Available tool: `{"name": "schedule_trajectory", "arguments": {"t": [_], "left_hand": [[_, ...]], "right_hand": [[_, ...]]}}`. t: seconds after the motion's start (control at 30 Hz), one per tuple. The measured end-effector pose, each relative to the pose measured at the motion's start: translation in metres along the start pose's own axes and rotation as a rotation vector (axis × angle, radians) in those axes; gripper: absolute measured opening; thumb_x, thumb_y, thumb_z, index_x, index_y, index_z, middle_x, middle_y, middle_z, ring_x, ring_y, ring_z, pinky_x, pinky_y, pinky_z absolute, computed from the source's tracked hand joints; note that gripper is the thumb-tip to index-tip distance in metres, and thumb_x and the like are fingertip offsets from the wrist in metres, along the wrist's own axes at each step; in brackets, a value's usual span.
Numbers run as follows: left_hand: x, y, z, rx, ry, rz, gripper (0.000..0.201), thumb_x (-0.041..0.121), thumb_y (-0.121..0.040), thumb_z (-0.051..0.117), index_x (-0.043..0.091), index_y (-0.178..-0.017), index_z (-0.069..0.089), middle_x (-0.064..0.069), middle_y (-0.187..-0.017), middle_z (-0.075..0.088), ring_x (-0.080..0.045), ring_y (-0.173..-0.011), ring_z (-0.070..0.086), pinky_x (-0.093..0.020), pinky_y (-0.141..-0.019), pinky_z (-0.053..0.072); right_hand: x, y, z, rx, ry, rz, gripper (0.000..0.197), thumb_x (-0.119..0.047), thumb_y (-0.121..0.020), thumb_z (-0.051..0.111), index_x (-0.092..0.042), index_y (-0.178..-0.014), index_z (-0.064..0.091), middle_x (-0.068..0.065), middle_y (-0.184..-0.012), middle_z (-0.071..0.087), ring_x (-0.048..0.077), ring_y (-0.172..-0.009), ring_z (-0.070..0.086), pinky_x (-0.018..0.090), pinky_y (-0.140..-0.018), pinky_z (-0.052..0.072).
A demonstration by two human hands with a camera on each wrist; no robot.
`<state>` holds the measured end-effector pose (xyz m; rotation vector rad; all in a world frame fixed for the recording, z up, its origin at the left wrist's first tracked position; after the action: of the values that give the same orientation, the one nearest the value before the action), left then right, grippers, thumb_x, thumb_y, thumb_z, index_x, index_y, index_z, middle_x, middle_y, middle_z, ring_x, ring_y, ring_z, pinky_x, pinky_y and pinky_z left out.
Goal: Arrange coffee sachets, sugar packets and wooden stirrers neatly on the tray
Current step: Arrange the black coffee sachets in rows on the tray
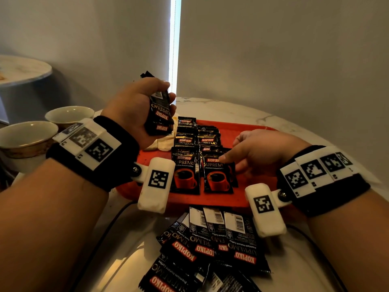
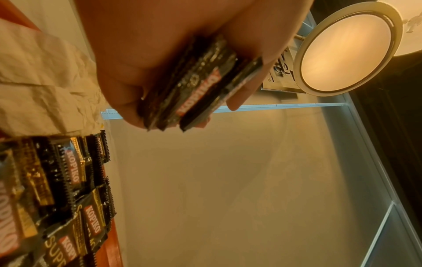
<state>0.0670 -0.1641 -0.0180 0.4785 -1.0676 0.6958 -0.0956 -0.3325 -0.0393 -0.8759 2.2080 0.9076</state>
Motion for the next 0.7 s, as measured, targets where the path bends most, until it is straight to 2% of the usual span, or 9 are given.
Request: {"name": "schedule_trajectory", "arguments": {"t": [0.07,0.2,0.3,0.4,0.47,0.53,0.57,0.63,0.7], "left_hand": [[0.0,0.0,0.001,-0.001,-0.001,0.0,0.014,0.027,-0.09,0.061,0.019,-0.102,0.061,0.002,-0.092,0.063,-0.013,-0.074,0.06,-0.032,-0.064,0.048],[0.0,0.001,0.003,-0.015,0.005,-0.008,0.009,0.027,-0.091,0.06,0.019,-0.094,0.059,0.003,-0.087,0.062,-0.011,-0.069,0.059,-0.03,-0.063,0.046],[0.001,0.001,0.003,-0.014,0.001,-0.008,0.009,0.027,-0.091,0.06,0.019,-0.093,0.059,0.004,-0.085,0.062,-0.011,-0.068,0.059,-0.03,-0.064,0.045],[0.001,0.001,0.002,-0.017,0.009,-0.016,0.009,0.028,-0.091,0.06,0.019,-0.094,0.06,0.004,-0.084,0.063,-0.011,-0.07,0.059,-0.031,-0.066,0.045],[0.001,0.001,0.002,-0.017,0.01,-0.017,0.01,0.028,-0.09,0.06,0.019,-0.095,0.059,0.004,-0.085,0.063,-0.011,-0.069,0.059,-0.03,-0.065,0.046],[0.0,0.001,0.002,-0.016,0.004,-0.017,0.011,0.028,-0.09,0.06,0.018,-0.096,0.059,0.004,-0.086,0.062,-0.011,-0.069,0.06,-0.03,-0.064,0.046],[0.0,0.001,0.002,-0.015,0.001,-0.019,0.012,0.028,-0.09,0.06,0.018,-0.097,0.059,0.003,-0.087,0.063,-0.011,-0.069,0.06,-0.031,-0.064,0.047],[0.0,0.0,0.001,-0.013,0.004,-0.019,0.012,0.028,-0.09,0.061,0.019,-0.098,0.06,0.003,-0.089,0.063,-0.011,-0.07,0.06,-0.031,-0.063,0.048],[0.001,0.0,0.0,-0.013,0.007,-0.018,0.014,0.028,-0.09,0.061,0.019,-0.101,0.06,0.003,-0.091,0.063,-0.012,-0.072,0.06,-0.031,-0.064,0.048]], "right_hand": [[-0.001,0.0,0.002,-0.027,-0.039,-0.002,0.042,-0.01,-0.075,0.082,-0.009,-0.106,0.053,0.015,-0.092,0.075,0.028,-0.078,0.07,0.038,-0.061,0.051],[-0.002,-0.002,0.006,-0.058,-0.124,-0.004,0.03,0.006,-0.084,0.071,-0.01,-0.098,0.049,0.013,-0.082,0.07,0.023,-0.07,0.064,0.034,-0.058,0.054],[-0.002,-0.005,0.009,-0.049,-0.138,-0.006,0.028,0.009,-0.083,0.07,-0.009,-0.093,0.052,0.012,-0.079,0.07,0.019,-0.059,0.069,0.038,-0.065,0.057],[-0.002,-0.008,0.01,-0.047,-0.146,-0.008,0.026,0.009,-0.083,0.07,-0.009,-0.091,0.054,0.015,-0.085,0.07,0.022,-0.062,0.069,0.044,-0.077,0.059],[-0.002,-0.006,0.01,-0.046,-0.151,-0.005,0.022,0.007,-0.086,0.068,-0.008,-0.09,0.053,0.017,-0.09,0.068,0.026,-0.072,0.07,0.046,-0.078,0.06],[-0.003,-0.004,0.01,-0.039,-0.147,-0.008,0.02,0.001,-0.089,0.068,-0.009,-0.091,0.051,0.019,-0.093,0.061,0.031,-0.083,0.065,0.043,-0.07,0.061],[-0.004,-0.003,0.009,-0.021,-0.123,-0.011,0.019,-0.004,-0.09,0.07,-0.01,-0.092,0.051,0.017,-0.092,0.057,0.03,-0.082,0.061,0.04,-0.064,0.06],[-0.006,-0.001,0.004,0.057,-0.012,-0.039,0.022,-0.018,-0.088,0.075,-0.012,-0.093,0.055,0.011,-0.085,0.054,0.024,-0.071,0.057,0.033,-0.053,0.052],[-0.008,0.002,0.001,0.04,0.057,-0.072,0.024,-0.028,-0.084,0.079,-0.015,-0.087,0.059,0.007,-0.077,0.056,0.02,-0.06,0.053,0.03,-0.052,0.046]]}}
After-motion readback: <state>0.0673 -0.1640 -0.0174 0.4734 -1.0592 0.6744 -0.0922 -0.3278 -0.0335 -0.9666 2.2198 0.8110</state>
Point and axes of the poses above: each hand's wrist, its own y-axis away from the middle knuckle, its own z-axis out of the palm, x = y × z, the point moved 4 cm from there along -y, towards the middle knuckle
